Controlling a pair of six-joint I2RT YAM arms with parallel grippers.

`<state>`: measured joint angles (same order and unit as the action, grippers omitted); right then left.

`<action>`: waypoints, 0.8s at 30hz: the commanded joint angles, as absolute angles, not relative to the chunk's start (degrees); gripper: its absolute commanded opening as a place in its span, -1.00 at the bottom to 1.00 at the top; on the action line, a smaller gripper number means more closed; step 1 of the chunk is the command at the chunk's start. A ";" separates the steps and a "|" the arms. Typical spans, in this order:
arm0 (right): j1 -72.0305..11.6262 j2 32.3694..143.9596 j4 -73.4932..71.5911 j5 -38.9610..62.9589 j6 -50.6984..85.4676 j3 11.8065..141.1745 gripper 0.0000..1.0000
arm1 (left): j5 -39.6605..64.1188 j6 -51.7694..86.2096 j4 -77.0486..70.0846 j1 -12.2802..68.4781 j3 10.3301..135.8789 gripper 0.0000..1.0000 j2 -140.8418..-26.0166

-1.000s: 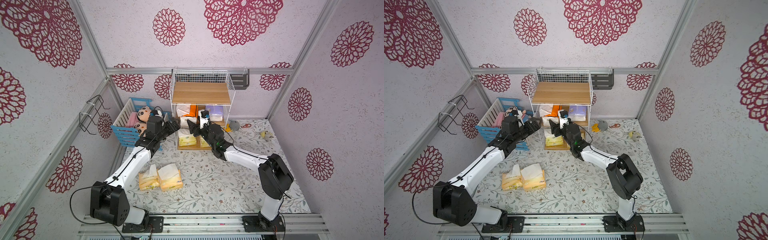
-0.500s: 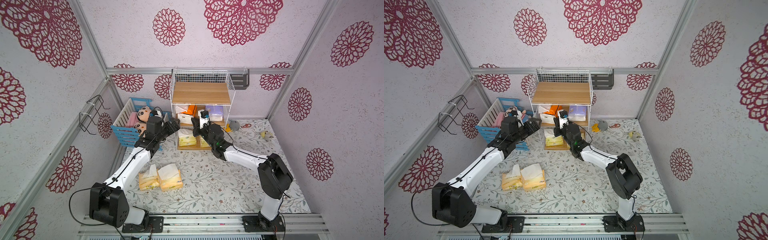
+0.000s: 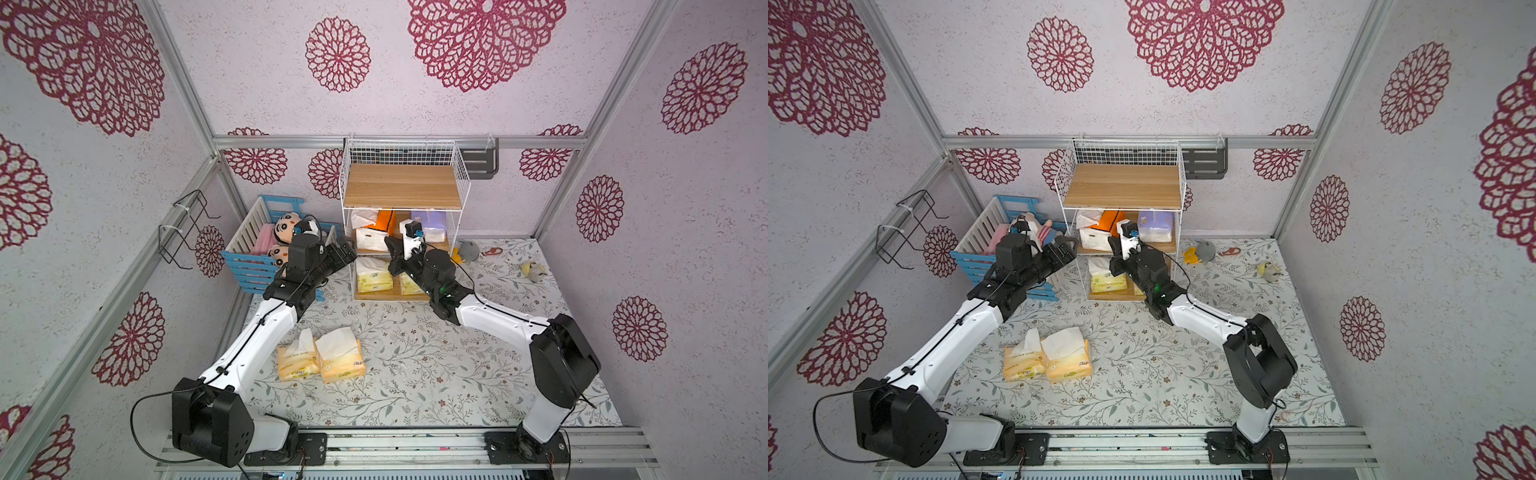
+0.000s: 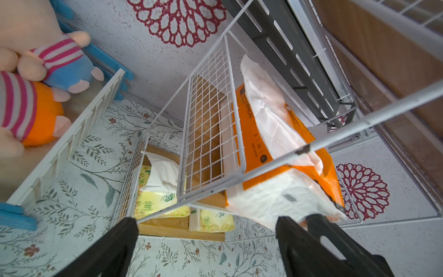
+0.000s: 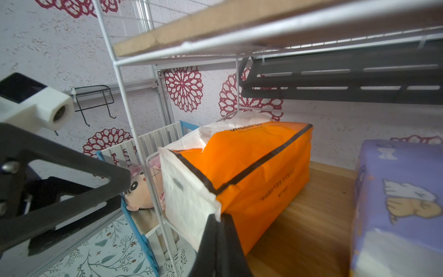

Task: Remove the tissue boxes from the shelf
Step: Pick up a box of tissues from the shelf, then place the box of tissues at the center of the board.

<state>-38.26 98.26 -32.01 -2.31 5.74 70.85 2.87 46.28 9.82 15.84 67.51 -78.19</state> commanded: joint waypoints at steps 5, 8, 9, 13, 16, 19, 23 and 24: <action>-38.75 86.85 -33.63 -0.17 7.95 62.82 -1.00 | -1.01 45.17 12.52 15.83 67.15 0.94 -73.90; -39.40 82.75 -32.92 -0.04 8.41 58.84 -1.00 | -2.08 45.79 13.08 15.82 66.85 0.94 -72.58; -39.82 81.16 -32.95 -0.08 8.52 57.38 -1.00 | -2.44 46.04 13.15 15.82 66.66 0.94 -72.19; -42.09 75.03 -30.87 -1.51 8.69 52.54 -1.00 | -3.93 46.89 13.94 15.82 66.10 0.94 -70.55; -44.80 70.40 -28.40 -3.25 8.79 49.37 -1.00 | -4.88 47.62 14.72 15.82 65.83 0.94 -69.36; -48.10 66.20 -25.73 -5.55 8.79 46.64 -1.00 | -5.48 48.48 15.49 15.82 65.58 0.94 -68.03; -51.76 60.56 -22.94 -8.16 10.42 42.34 -1.00 | -6.95 49.62 16.41 15.95 65.13 0.94 -65.66; -52.55 59.40 -22.24 -8.51 10.76 41.14 -1.00 | -7.21 49.85 16.68 15.96 65.04 0.94 -65.04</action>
